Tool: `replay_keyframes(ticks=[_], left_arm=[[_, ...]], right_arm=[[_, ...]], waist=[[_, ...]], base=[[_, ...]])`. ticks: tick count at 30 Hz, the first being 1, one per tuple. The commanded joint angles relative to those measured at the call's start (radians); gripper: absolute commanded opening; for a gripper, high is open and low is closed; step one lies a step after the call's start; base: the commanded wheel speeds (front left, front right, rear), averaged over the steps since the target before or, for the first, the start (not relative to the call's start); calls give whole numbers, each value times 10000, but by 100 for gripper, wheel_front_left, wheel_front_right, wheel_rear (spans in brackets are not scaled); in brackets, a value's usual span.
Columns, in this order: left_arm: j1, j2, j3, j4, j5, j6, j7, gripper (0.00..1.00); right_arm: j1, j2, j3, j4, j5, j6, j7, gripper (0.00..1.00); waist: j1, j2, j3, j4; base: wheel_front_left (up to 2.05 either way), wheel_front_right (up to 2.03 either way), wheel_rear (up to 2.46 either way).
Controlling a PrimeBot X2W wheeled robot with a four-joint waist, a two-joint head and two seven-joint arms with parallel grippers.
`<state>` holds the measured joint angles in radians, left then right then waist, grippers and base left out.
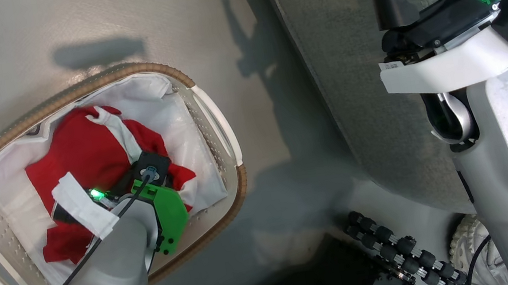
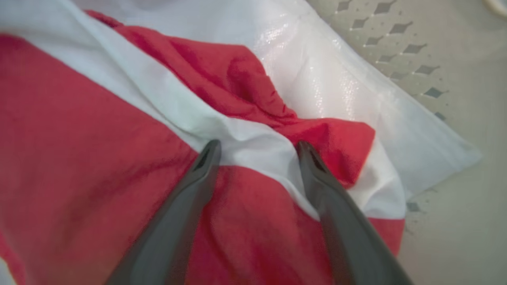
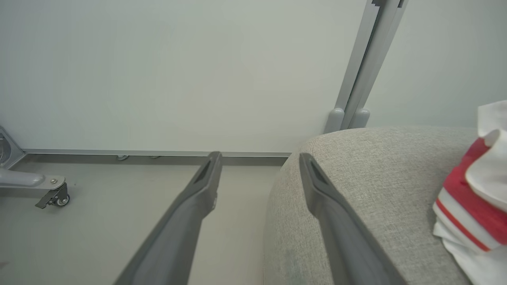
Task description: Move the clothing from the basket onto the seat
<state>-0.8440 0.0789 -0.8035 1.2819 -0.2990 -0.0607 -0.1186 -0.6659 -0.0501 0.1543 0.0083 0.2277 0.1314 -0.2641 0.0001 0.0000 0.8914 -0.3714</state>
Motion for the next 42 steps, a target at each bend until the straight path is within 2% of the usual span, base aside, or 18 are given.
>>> replay_keyframes(ticks=[1,2,8,20,25,27,34,42], left_arm=[[-178,127,-28,51,44,82,190,100],[-195,137,-54,71,-1,92,432,0],[83,225,53,87,-271,111,780,0],[1121,-159,446,-17,-1039,145,-1002,0],[1562,-229,579,-463,-1262,95,-1408,0],[1768,-256,689,-771,-1392,157,-1469,0],[2657,-259,1464,-3156,-1300,444,-1467,0],[3619,-265,2592,-5468,-778,410,-1469,0]], right_arm=[[-132,-22,26,-55,-16,-14,-5,100],[-199,-22,55,-52,-2,-14,-5,100],[-266,-23,184,105,9,-14,-5,100],[387,-25,135,1008,-322,-14,-5,100],[792,-30,226,1428,-460,-14,-4,100],[994,-31,265,1582,-509,-14,-5,100],[1657,-34,349,2043,-721,-14,-4,100],[2465,-34,378,2428,-840,-14,-5,100]], waist=[[-1,0,44,42],[-1,0,53,60],[-1,0,-232,91],[-1,0,-2237,629],[-1,0,-3198,965],[-1,0,-3566,1116],[-1,0,-4682,1607],[-1,0,-5791,2066]], base=[[0,0,0],[0,0,0],[0,0,0],[0,0,0],[0,0,0],[0,0,0],[0,0,0],[0,0,0]])
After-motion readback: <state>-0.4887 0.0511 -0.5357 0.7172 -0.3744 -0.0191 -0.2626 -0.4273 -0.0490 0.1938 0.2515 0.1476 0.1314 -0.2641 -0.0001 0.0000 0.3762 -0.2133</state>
